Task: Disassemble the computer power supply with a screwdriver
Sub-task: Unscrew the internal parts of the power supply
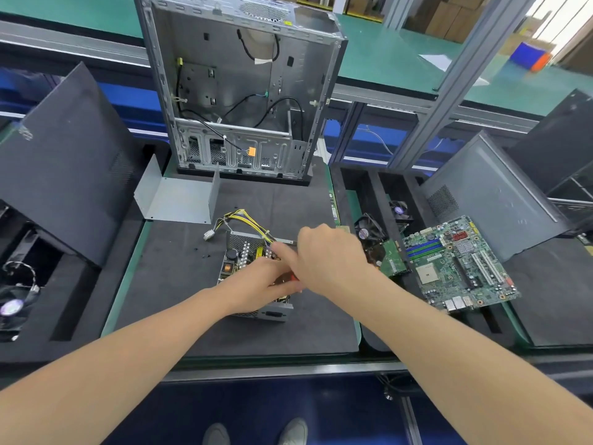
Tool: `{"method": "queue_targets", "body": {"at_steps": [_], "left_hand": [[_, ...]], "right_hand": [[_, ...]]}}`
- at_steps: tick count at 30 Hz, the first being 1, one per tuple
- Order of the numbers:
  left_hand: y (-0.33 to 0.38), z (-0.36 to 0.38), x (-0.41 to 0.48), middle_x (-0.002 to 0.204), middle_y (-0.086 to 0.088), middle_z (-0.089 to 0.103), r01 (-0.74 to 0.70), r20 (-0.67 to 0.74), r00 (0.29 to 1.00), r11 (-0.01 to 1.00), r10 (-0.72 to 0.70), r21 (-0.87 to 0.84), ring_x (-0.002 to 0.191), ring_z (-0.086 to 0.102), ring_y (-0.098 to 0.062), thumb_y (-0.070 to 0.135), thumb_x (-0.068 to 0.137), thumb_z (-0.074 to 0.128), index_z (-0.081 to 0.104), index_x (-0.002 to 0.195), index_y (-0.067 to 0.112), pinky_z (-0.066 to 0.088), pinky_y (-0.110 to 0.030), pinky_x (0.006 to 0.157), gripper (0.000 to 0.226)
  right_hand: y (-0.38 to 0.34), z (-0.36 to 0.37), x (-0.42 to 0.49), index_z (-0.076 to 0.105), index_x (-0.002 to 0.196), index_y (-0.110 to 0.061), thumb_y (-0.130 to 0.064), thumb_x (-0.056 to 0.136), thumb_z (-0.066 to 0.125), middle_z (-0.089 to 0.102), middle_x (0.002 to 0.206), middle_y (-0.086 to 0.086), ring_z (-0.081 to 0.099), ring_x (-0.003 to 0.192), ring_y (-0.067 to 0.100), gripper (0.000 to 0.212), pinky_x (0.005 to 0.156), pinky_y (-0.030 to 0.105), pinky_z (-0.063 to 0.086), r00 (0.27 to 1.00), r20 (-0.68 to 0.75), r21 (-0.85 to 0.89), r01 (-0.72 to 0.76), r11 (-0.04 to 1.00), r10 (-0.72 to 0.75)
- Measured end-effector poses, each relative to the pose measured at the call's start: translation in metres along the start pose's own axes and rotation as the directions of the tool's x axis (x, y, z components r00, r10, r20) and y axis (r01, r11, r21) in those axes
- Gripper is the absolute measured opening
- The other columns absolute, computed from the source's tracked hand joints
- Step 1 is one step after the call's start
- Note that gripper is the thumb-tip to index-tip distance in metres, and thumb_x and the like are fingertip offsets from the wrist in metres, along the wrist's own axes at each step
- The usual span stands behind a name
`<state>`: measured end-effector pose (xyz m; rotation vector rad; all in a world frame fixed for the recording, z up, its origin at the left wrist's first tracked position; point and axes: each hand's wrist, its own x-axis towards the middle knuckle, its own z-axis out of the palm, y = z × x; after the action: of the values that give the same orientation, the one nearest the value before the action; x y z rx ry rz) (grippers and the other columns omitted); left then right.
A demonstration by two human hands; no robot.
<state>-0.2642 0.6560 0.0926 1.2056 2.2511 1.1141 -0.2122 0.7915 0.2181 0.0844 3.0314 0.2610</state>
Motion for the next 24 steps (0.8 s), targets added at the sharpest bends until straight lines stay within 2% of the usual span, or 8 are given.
{"method": "queue_targets", "body": {"at_steps": [2, 7, 10, 13, 17, 20, 22, 24], "left_hand": [[-0.002, 0.002, 0.001, 0.081, 0.033, 0.06, 0.006, -0.007, 1.0, 0.999, -0.006, 0.041, 0.072, 0.056, 0.002, 0.053, 0.103, 0.052, 0.052, 0.082, 0.055, 0.041, -0.013, 0.065, 0.021], [-0.008, 0.002, 0.002, 0.083, 0.017, 0.065, 0.038, -0.003, 0.999, 0.999, -0.038, 0.02, 0.077, 0.06, -0.006, 0.047, 0.103, 0.059, 0.061, 0.101, 0.029, 0.045, -0.018, 0.068, 0.018], [-0.008, 0.001, 0.001, 0.079, 0.018, 0.063, 0.012, -0.024, 1.0, 0.999, -0.011, 0.03, 0.073, 0.058, -0.001, 0.051, 0.103, 0.056, 0.063, 0.098, 0.027, 0.041, -0.013, 0.065, 0.026], [-0.007, 0.001, 0.0, 0.075, 0.016, 0.061, -0.007, -0.052, 0.999, 1.0, 0.008, 0.022, 0.07, 0.056, -0.001, 0.065, 0.096, 0.047, 0.072, 0.095, 0.024, 0.041, -0.012, 0.064, 0.048], [-0.003, 0.0, -0.001, 0.078, 0.016, 0.063, -0.033, -0.044, 0.999, 0.999, 0.032, -0.038, 0.071, 0.055, 0.001, 0.058, 0.096, 0.047, 0.056, 0.083, 0.037, 0.041, -0.015, 0.065, 0.026], [0.0, 0.0, 0.0, 0.087, 0.024, 0.064, -0.057, -0.027, 0.998, 0.993, 0.055, -0.103, 0.081, 0.059, -0.001, 0.048, 0.1, 0.052, 0.059, 0.087, 0.052, 0.046, -0.017, 0.073, 0.016], [-0.001, 0.001, 0.001, 0.089, 0.029, 0.062, -0.048, -0.02, 0.999, 0.997, 0.047, -0.06, 0.082, 0.06, -0.002, 0.047, 0.103, 0.056, 0.056, 0.088, 0.06, 0.045, -0.014, 0.073, 0.02], [-0.005, 0.001, 0.001, 0.088, 0.03, 0.063, -0.011, -0.024, 1.0, 1.0, 0.01, -0.018, 0.079, 0.06, -0.001, 0.047, 0.104, 0.058, 0.057, 0.091, 0.054, 0.044, -0.012, 0.069, 0.014]], "right_hand": [[-0.002, 0.001, 0.005, 0.051, 0.096, -0.014, -0.051, 0.104, 0.042, 0.037, 0.073, 0.006, 0.061, 0.087, 0.036, 0.039, 0.063, 0.036, 0.035, 0.996, 0.081, 0.061, 0.029, 0.998, -0.034], [0.014, -0.011, 0.015, 0.054, 0.101, -0.016, -0.023, 0.092, 0.061, 0.061, 0.089, 0.007, 0.062, 0.081, 0.035, 0.013, 0.056, 0.033, 0.042, 0.944, 0.198, 0.253, 0.213, 0.944, -0.266], [0.025, -0.015, 0.02, 0.057, 0.098, -0.021, -0.021, 0.089, 0.069, 0.049, 0.095, -0.004, 0.054, 0.078, 0.014, 0.015, 0.054, 0.03, 0.036, 0.831, 0.249, 0.244, 0.442, 0.863, -0.497], [0.028, -0.02, 0.019, 0.063, 0.099, -0.022, -0.025, 0.087, 0.073, 0.039, 0.093, -0.008, 0.043, 0.071, 0.002, 0.016, 0.049, 0.019, 0.023, 0.781, 0.227, 0.2, 0.546, 0.813, -0.581], [0.018, -0.014, 0.007, 0.052, 0.098, -0.02, -0.051, 0.091, 0.059, 0.048, 0.083, -0.001, 0.057, 0.079, 0.026, 0.033, 0.051, 0.029, 0.027, 0.914, 0.067, 0.09, 0.394, 0.915, -0.4], [0.0, -0.005, 0.0, 0.039, 0.073, -0.015, -0.075, 0.096, 0.035, 0.034, 0.062, 0.001, 0.042, 0.059, 0.026, 0.064, 0.05, 0.031, 0.019, 0.991, -0.037, -0.092, 0.122, 0.988, -0.126], [-0.005, -0.002, 0.003, 0.042, 0.073, -0.013, -0.067, 0.101, 0.036, 0.033, 0.063, 0.003, 0.049, 0.063, 0.027, 0.061, 0.056, 0.032, 0.029, 0.996, -0.003, -0.053, 0.088, 0.995, -0.088], [-0.001, -0.004, 0.011, 0.049, 0.085, -0.016, -0.048, 0.103, 0.046, 0.035, 0.066, 0.003, 0.058, 0.077, 0.032, 0.037, 0.057, 0.031, 0.031, 0.989, 0.054, -0.028, 0.138, 0.99, -0.136]]}}
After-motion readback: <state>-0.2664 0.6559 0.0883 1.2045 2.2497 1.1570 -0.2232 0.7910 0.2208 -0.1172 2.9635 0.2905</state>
